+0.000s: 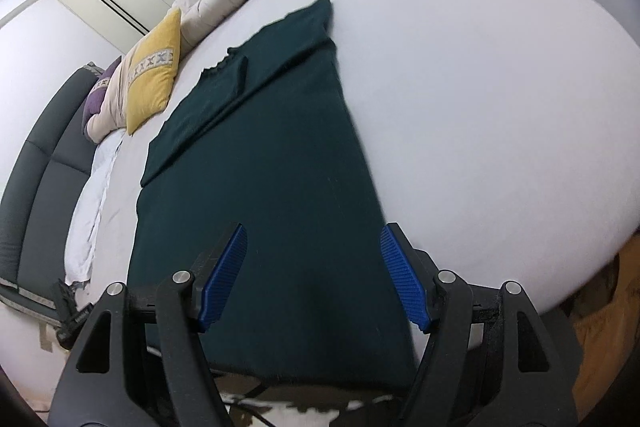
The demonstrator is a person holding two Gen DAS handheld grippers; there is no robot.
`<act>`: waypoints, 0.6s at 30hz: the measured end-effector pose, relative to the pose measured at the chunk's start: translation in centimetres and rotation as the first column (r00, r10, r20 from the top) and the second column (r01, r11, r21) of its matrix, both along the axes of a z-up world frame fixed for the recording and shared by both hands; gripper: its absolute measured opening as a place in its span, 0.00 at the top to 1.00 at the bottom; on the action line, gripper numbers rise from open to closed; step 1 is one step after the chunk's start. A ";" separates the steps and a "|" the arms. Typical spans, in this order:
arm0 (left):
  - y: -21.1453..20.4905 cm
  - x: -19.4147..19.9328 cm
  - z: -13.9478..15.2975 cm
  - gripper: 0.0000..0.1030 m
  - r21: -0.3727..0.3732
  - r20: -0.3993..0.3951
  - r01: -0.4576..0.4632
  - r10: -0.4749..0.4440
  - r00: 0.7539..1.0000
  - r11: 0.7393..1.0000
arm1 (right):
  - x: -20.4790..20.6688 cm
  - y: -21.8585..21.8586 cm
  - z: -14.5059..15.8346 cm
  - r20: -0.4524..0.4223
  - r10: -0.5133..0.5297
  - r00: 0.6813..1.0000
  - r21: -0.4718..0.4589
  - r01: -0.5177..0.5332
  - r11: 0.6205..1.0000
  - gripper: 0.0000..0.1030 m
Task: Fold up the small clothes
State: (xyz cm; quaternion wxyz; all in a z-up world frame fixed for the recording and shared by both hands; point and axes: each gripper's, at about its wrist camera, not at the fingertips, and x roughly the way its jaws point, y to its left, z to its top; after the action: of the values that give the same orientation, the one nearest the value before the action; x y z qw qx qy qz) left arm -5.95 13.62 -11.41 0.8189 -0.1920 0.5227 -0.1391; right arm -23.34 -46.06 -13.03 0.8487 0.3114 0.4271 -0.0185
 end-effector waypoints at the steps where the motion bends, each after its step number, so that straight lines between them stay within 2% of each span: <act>1: -0.1 -0.6 -0.1 0.32 -0.001 -0.003 0.010 -0.010 1.000 1.000 | -0.5 -0.3 -0.1 0.000 0.001 1.000 0.007 -0.001 1.000 0.34; 3: -0.1 -1.1 -0.2 0.34 -0.011 -0.008 0.020 -0.020 1.000 1.000 | -1.4 -0.8 -0.4 -0.004 0.004 1.000 0.033 -0.004 0.999 0.34; 10: 0.3 -1.7 -0.7 0.55 -0.053 -0.070 0.052 -0.056 0.996 0.997 | -3.1 -1.1 -1.0 -0.056 0.043 0.998 0.050 -0.040 0.998 0.35; 14: -0.2 -2.2 -0.7 0.58 -0.065 -0.090 0.054 -0.060 0.994 0.996 | -3.8 -1.7 -1.5 -0.100 0.042 0.994 0.061 -0.036 0.998 0.35; 18: -0.8 -2.6 -0.8 0.68 -0.069 -0.107 0.068 -0.076 0.991 0.995 | -3.9 -1.8 -1.6 -0.143 0.064 0.988 0.048 -0.058 0.997 0.35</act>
State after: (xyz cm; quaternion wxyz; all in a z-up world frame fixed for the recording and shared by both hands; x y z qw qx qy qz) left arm -8.50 12.85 -12.24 0.7769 -0.2069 0.5684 -0.1748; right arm -27.25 -47.84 -14.67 0.8086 0.3145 0.4972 -0.0057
